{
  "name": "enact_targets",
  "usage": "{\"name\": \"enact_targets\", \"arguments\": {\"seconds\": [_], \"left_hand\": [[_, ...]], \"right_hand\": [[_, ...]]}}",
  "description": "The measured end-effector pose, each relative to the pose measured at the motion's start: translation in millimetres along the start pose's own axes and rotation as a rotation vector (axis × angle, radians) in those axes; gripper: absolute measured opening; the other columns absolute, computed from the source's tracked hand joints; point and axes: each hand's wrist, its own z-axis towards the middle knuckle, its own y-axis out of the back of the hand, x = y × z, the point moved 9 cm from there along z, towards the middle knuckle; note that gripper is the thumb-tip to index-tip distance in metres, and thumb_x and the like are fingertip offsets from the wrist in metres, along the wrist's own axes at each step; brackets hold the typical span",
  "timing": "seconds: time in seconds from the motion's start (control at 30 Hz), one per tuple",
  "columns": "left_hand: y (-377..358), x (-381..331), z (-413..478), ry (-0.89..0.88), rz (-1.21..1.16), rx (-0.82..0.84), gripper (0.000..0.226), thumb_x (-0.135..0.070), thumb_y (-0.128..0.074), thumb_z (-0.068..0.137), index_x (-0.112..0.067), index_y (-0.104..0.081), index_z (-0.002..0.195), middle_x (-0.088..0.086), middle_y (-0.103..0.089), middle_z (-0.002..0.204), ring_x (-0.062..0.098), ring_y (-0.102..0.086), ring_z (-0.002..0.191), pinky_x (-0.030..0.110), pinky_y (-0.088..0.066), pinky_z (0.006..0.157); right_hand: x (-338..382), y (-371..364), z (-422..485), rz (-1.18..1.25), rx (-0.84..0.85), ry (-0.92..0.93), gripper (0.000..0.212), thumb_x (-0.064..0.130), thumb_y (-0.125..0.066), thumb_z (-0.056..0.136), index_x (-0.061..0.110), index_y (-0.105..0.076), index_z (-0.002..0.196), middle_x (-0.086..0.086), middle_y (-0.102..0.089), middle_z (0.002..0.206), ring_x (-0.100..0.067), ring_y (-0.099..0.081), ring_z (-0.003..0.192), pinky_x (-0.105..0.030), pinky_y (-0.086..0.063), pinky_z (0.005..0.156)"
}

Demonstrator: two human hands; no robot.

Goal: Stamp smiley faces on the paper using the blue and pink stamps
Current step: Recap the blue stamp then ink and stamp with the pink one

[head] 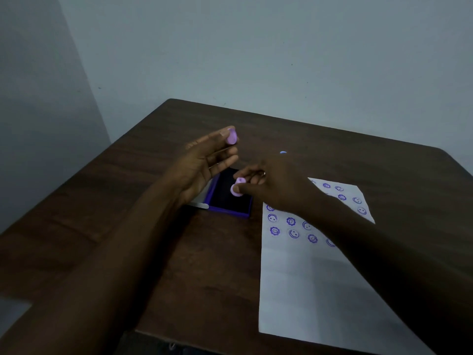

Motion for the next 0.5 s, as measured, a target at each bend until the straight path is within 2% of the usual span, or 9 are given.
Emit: {"name": "enact_targets", "arguments": {"seconds": [0.13,0.3,0.5], "left_hand": [[0.9,0.5,-1.4,0.021,-0.045,-0.003,0.018,-0.019,-0.058,0.097,-0.016,-0.072,0.107,0.003,-0.078,0.099,0.009,-0.075,0.081,0.021,-0.059,0.072],[2.2,2.1,-2.2,0.033,-0.052,-0.006,0.018,-0.019,-0.058,0.097,-0.015,-0.072,0.108,0.004,-0.078,0.099,0.011,-0.074,0.085,0.022,-0.060,0.074],[1.8,5.2,-0.3,0.037,-0.050,-0.006,0.019,-0.019,-0.057,0.097,-0.013,-0.071,0.109,0.005,-0.076,0.100,0.010,-0.073,0.082,0.023,-0.060,0.075]], "right_hand": [[10.5,-7.0,3.9,-0.107,0.052,0.058,0.011,0.024,-0.072,0.084,0.016,-0.078,0.090,0.006,-0.075,0.075,0.000,-0.062,0.061,-0.006,-0.041,0.061],[9.5,-14.4,8.3,-0.099,0.100,0.019,0.009,0.021,-0.069,0.085,0.014,-0.075,0.087,0.005,-0.076,0.076,0.010,-0.056,0.053,-0.001,-0.039,0.059],[9.4,-18.2,6.2,-0.157,0.077,0.041,0.014,0.025,-0.068,0.087,0.013,-0.076,0.087,0.003,-0.070,0.073,0.001,-0.052,0.057,-0.006,-0.032,0.058]]}}
